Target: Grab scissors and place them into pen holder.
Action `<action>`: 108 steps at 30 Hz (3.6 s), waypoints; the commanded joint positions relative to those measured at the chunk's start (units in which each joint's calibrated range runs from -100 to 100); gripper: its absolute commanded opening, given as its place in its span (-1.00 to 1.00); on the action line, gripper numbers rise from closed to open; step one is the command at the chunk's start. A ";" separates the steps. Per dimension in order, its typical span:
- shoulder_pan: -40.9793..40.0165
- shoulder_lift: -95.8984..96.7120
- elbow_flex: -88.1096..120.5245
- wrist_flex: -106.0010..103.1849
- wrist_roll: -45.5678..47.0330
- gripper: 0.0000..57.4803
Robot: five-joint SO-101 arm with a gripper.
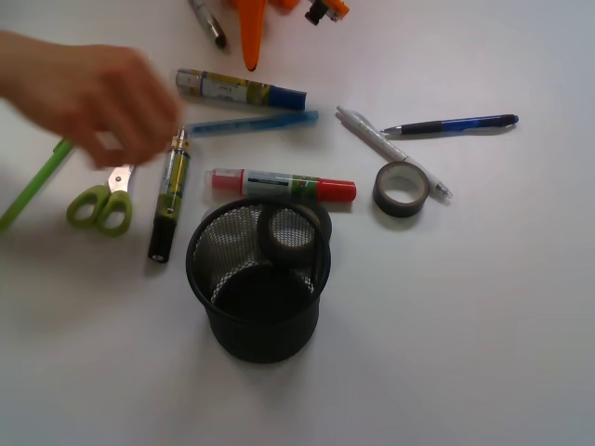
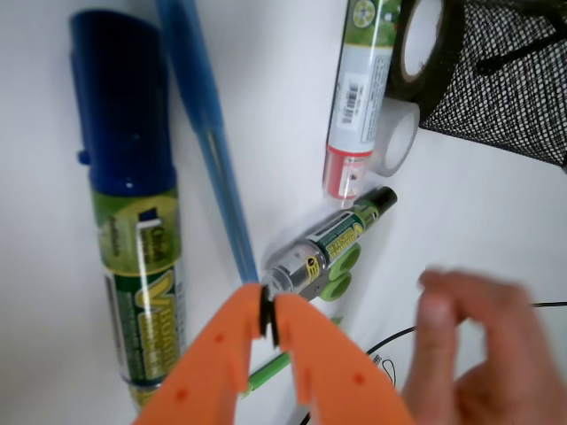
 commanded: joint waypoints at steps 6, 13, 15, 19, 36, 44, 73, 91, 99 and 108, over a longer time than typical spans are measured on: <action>-0.31 -0.46 1.77 -5.28 1.22 -0.06; -0.31 -0.46 1.77 -5.28 1.22 -0.06; -0.31 -0.46 1.68 -5.28 1.22 -0.06; -0.31 -0.37 0.59 -4.32 1.17 -0.06; 6.94 16.37 -29.94 -3.44 -19.44 -0.06; 7.31 69.24 -69.79 7.23 -30.48 -0.06; 16.21 155.09 -164.63 37.94 -32.33 -0.25; 17.18 157.38 -167.35 35.05 -32.53 -0.56; 18.75 163.16 -167.89 33.48 -32.33 -0.56; 17.48 164.01 -167.98 33.39 -32.67 -0.56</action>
